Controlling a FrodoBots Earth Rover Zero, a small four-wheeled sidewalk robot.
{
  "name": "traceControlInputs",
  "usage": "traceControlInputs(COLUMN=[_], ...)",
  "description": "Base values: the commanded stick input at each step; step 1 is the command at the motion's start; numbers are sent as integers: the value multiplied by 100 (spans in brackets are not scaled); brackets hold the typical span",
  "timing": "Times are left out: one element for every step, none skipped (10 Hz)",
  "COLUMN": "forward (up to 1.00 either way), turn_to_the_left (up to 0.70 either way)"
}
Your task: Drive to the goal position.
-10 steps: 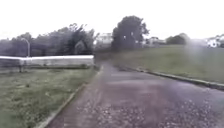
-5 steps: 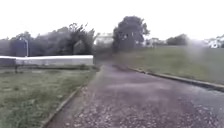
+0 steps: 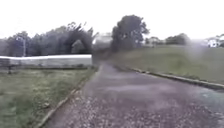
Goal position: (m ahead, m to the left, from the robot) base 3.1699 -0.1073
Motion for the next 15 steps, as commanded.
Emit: traceControlInputs(forward=[70, 70, 70, 70, 70, 70, 70, 70, 70, 70, 70, 70, 70, 70, 70], turn_to_the_left=[0, 0, 0, 0, 0, 0, 0, 0, 0, 0, 0, 0, 0, 0, 0])
